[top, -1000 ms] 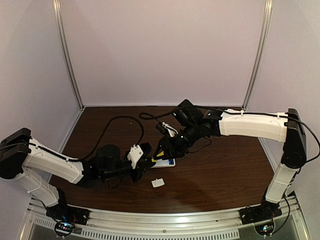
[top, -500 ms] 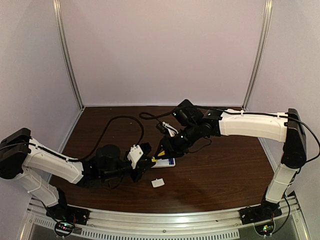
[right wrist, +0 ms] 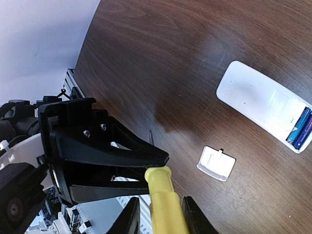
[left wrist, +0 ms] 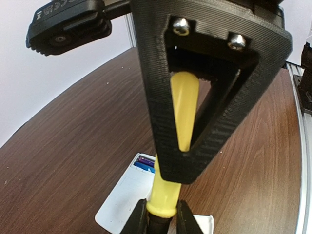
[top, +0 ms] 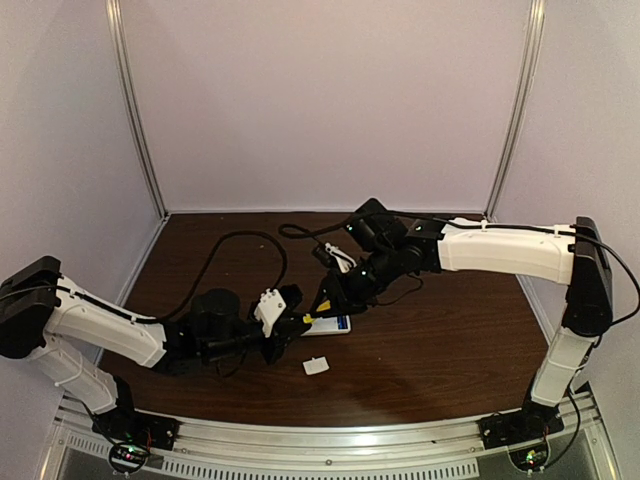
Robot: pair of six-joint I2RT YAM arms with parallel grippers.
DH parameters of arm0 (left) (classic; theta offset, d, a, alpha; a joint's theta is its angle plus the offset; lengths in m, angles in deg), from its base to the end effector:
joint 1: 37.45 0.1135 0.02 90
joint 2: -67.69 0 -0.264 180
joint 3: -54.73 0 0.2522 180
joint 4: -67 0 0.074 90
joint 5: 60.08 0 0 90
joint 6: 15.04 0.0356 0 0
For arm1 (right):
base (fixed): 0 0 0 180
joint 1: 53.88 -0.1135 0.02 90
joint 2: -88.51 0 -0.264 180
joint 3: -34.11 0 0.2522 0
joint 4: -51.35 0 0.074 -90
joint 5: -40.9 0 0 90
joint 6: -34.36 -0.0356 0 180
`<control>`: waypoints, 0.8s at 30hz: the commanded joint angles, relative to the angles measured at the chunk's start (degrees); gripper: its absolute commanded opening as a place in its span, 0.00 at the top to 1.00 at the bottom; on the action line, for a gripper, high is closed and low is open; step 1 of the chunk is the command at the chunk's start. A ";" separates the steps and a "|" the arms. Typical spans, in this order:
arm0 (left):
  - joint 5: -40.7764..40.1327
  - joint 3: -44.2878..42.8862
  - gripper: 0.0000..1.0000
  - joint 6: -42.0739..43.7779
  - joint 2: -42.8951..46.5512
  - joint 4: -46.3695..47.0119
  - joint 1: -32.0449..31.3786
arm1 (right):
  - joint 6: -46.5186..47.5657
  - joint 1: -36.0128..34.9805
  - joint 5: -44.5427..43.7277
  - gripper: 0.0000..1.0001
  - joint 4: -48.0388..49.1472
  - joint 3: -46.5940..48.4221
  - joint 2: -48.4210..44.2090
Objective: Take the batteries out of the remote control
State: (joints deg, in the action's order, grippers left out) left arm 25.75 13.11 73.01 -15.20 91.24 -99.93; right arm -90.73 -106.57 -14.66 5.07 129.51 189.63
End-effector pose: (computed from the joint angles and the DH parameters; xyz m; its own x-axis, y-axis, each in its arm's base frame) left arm 0.1324 -0.2485 0.1770 -0.1642 0.2418 -0.9563 0.8473 0.5310 -0.0113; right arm 0.2176 0.3188 0.2660 -0.8892 -0.3847 -0.2476 -0.4348 0.5427 0.7186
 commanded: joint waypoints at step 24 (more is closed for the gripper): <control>-2.77 1.57 0.62 -0.87 3.80 3.11 -0.34 | 1.60 -0.52 -6.05 1.00 6.40 -7.44 -4.51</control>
State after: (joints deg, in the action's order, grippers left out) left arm 24.35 13.81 72.90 -13.89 90.85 -99.93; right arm -90.58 -106.81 -15.67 9.73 126.78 189.37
